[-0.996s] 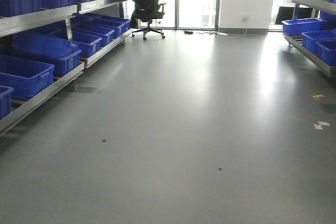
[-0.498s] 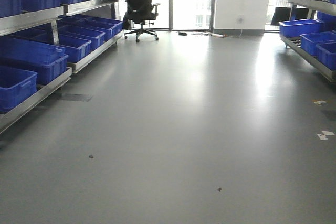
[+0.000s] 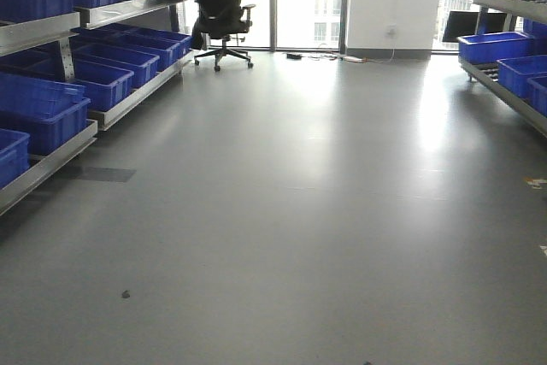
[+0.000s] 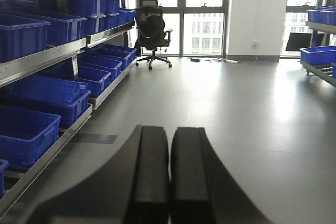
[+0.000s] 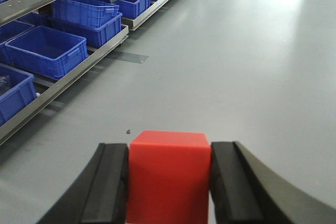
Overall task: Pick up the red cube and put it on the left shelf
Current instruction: 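Drive the base across the room to the blue crate shelving, then move the right gripper with the red cube into the blue crate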
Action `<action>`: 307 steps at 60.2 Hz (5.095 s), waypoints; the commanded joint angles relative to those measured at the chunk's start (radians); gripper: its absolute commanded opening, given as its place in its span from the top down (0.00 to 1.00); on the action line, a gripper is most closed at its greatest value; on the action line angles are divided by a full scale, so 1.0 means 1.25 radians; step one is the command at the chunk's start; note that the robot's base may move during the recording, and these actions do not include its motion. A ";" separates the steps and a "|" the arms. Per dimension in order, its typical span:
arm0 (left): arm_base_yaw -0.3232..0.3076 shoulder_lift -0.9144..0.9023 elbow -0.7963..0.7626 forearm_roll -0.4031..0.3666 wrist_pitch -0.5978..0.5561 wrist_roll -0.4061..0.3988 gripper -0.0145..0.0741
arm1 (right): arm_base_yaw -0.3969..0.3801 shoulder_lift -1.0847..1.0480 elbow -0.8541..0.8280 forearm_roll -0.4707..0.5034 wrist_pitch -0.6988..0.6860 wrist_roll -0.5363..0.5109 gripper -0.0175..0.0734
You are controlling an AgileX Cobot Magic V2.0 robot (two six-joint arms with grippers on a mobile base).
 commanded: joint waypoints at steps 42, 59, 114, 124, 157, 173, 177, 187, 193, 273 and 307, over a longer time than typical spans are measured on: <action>0.000 -0.012 0.020 0.000 -0.066 0.000 0.72 | -0.005 0.003 -0.024 -0.004 -0.070 -0.002 0.75; 0.000 -0.012 0.020 0.000 -0.066 0.000 0.72 | -0.005 0.003 -0.024 -0.004 -0.070 -0.002 0.75; 0.000 -0.012 0.020 0.000 -0.066 0.000 0.72 | -0.005 0.003 -0.024 -0.004 -0.070 -0.002 0.75; 0.000 -0.012 0.020 0.000 -0.066 0.000 0.72 | -0.005 0.003 -0.024 -0.004 -0.070 -0.002 0.75; 0.000 -0.012 0.020 0.000 -0.066 0.000 0.72 | -0.005 0.003 -0.024 -0.004 -0.070 -0.002 0.75; 0.000 -0.012 0.020 0.000 -0.066 0.000 0.72 | -0.005 0.003 -0.024 -0.004 -0.070 -0.002 0.75; 0.000 -0.012 0.020 0.000 -0.066 0.000 0.72 | -0.005 0.003 -0.024 -0.004 -0.070 -0.002 0.75; 0.000 -0.012 0.020 0.000 -0.066 0.000 0.72 | -0.005 0.003 -0.024 -0.004 -0.070 -0.002 0.75; 0.000 -0.012 0.020 0.000 -0.066 0.000 0.72 | -0.005 0.003 -0.024 -0.004 -0.070 -0.002 0.75; 0.000 -0.012 0.020 0.000 -0.066 0.000 0.72 | -0.005 0.003 -0.024 -0.004 -0.070 -0.002 0.75; 0.000 -0.012 0.020 0.000 -0.066 0.000 0.72 | -0.005 0.161 -0.086 -0.004 -0.188 -0.002 0.75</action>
